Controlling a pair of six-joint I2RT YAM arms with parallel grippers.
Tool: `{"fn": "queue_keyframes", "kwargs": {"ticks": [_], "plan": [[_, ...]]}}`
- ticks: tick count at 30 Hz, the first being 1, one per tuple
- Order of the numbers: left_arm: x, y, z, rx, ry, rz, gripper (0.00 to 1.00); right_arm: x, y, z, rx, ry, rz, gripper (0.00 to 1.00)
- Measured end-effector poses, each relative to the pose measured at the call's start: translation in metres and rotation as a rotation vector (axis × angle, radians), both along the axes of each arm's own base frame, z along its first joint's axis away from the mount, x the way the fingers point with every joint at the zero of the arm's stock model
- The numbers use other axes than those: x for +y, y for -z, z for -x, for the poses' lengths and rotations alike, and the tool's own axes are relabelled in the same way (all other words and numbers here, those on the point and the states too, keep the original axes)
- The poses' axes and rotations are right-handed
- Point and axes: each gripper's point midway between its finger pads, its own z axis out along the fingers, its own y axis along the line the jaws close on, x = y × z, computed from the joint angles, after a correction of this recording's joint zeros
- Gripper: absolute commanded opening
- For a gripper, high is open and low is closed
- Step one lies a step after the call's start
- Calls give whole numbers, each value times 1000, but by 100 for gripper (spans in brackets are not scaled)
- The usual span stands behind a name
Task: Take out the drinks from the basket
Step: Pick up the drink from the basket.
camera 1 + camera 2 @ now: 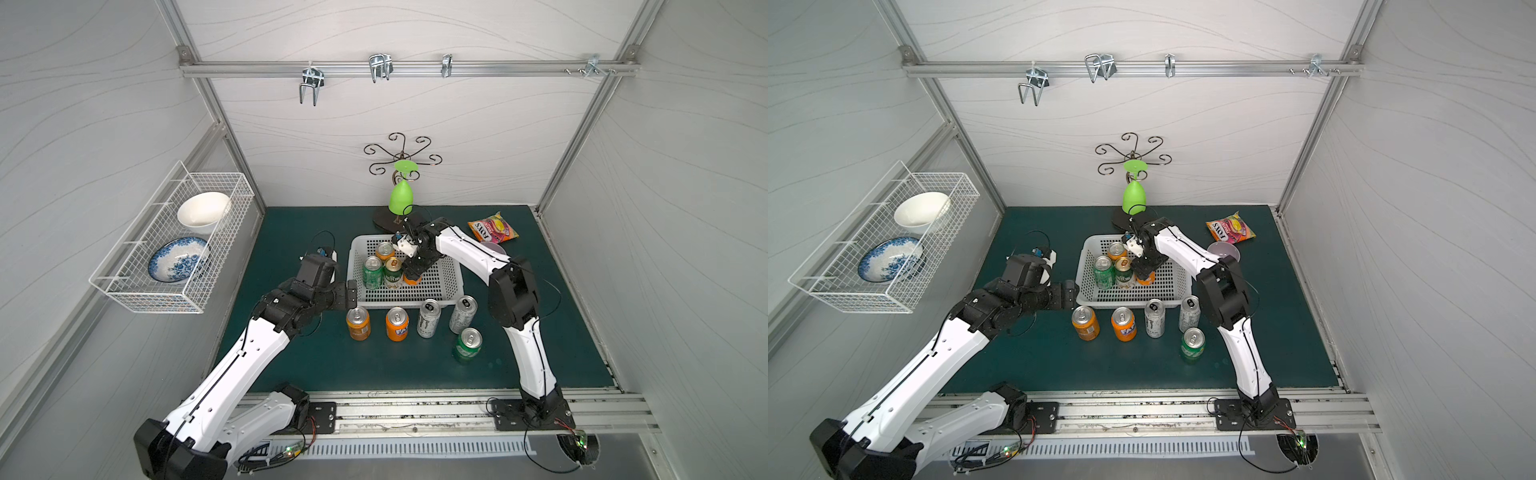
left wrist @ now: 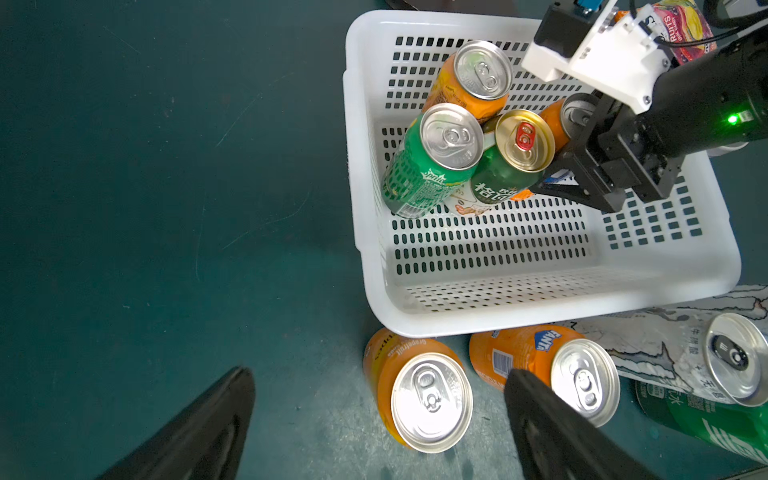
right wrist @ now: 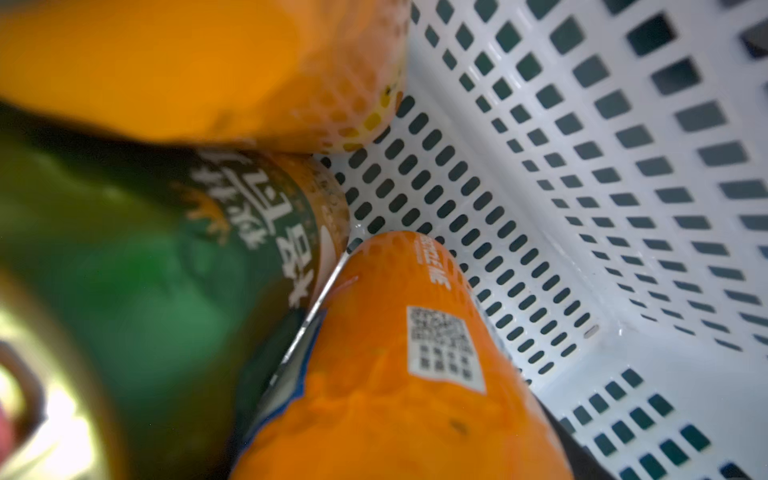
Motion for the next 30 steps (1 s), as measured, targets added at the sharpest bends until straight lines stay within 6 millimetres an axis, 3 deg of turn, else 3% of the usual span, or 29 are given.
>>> {"fn": "queue_keyframes", "kwargs": {"ticks": [15,30], "plan": [[-1,2,0,6,3,1,98,-5,-10,4,-15,5,2,56],[-4,2,1,11,14,14,98,-19,-81,19,-111,42,-86,54]]}}
